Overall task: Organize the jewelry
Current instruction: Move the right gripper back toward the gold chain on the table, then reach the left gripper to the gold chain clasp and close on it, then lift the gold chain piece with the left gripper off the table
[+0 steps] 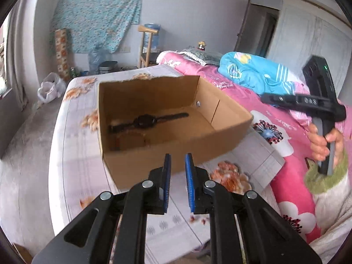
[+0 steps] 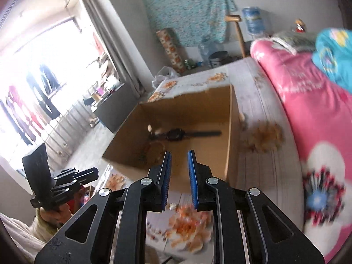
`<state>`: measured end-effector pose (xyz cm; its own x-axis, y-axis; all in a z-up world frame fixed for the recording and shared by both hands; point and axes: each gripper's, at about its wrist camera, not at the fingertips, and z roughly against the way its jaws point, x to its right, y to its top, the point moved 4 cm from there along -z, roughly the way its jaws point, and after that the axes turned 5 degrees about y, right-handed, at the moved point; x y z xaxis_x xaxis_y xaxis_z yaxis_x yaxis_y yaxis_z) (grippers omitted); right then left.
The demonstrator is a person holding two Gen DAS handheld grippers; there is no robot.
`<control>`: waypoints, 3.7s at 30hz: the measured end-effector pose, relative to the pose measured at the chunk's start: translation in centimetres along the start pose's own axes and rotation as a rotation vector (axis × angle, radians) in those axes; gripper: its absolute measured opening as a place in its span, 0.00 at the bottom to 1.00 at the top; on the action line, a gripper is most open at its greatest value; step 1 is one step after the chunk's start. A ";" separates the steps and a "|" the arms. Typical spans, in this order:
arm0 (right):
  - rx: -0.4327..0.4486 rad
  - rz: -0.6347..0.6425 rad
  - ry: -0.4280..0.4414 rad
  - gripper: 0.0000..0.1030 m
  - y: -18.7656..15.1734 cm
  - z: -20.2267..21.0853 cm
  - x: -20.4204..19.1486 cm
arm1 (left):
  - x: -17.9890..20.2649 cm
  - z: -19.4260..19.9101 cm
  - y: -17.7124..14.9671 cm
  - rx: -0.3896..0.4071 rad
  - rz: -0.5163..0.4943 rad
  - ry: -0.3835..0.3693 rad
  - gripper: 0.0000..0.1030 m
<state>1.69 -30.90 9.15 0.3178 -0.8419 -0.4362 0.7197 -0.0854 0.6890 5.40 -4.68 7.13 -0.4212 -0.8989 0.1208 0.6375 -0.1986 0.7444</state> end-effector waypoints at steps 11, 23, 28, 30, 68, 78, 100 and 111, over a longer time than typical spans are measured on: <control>-0.126 -0.208 -0.015 0.18 -12.0 -3.3 0.2 | 2.9 -1.9 -6.4 -0.117 0.007 0.053 0.13; -0.119 -0.150 -0.059 0.22 -12.8 -4.7 -1.8 | 3.9 -2.4 -7.8 -0.162 0.013 0.124 0.13; -0.121 -0.114 -0.082 0.38 -12.1 -6.0 -1.9 | 4.0 -2.4 -7.9 -0.147 -0.008 0.142 0.13; -0.122 -0.095 -0.091 0.39 -11.8 -6.2 -2.1 | 4.0 -2.9 -8.1 -0.157 -0.009 0.137 0.13; -0.278 0.012 -0.065 0.24 -10.4 -13.2 -3.3 | 4.5 -12.8 -5.7 -0.250 -0.235 0.045 0.05; -0.268 0.019 -0.080 0.24 -10.4 -12.0 -3.4 | 3.5 -11.9 -6.5 -0.237 -0.187 0.043 0.04; -0.339 0.029 -0.198 0.17 -9.3 -16.5 -3.0 | 0.7 -10.6 -7.2 -0.223 -0.056 0.012 0.04; -0.343 0.068 -0.303 0.08 -8.5 -18.2 -3.9 | 0.6 -10.7 -7.2 -0.216 -0.056 0.002 0.05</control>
<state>5.52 -17.23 -5.55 0.2135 -0.9616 -0.1726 0.8824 0.1139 0.4566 7.44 -7.94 -5.13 -0.4590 -0.8846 0.0819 0.7365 -0.3274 0.5919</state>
